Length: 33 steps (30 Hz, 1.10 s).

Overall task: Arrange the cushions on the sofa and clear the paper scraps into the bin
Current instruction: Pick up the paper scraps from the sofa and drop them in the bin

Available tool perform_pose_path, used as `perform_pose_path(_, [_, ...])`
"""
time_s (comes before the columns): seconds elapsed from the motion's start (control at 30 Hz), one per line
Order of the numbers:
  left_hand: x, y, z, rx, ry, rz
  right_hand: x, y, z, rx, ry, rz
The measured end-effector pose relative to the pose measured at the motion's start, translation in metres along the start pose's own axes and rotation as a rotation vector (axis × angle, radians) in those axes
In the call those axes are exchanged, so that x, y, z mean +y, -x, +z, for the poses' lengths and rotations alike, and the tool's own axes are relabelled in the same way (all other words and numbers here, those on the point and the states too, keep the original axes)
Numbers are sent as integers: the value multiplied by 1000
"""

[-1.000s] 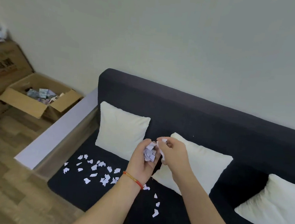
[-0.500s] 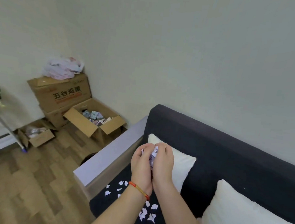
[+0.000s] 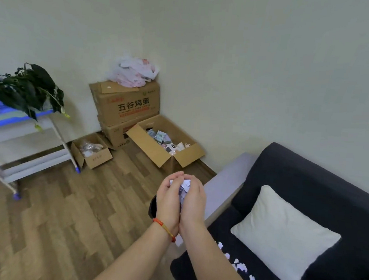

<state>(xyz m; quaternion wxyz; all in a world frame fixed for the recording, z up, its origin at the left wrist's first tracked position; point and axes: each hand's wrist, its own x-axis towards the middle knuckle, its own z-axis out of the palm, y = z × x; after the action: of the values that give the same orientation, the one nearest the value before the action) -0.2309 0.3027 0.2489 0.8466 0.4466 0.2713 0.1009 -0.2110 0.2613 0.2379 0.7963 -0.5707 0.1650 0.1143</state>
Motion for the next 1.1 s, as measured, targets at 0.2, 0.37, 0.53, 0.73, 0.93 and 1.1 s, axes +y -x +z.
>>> perform_pose_path(0.2, [26, -96, -45, 26, -72, -54, 31, -61, 78, 35, -7, 99])
perform_pose_path(0.37, [24, -206, -67, 56, -183, -110, 63, -142, 133, 112, 122, 15])
perform_pose_path(0.53, [4, -324, -85, 48, -302, -191, 106, -249, 170, 220, 98, 69])
perform_pose_path(0.73, [-67, -438, -103, -24, -436, -363, 180, -359, 159, 401, 26, 235])
perform_pose_path(0.93, [-190, -532, -139, -58, -544, -537, 295, -460, 115, 587, 35, 345])
perform_pose_path(1.1, [-305, -596, -198, -35, -566, -744, 413, -520, 74, 726, -83, 531])
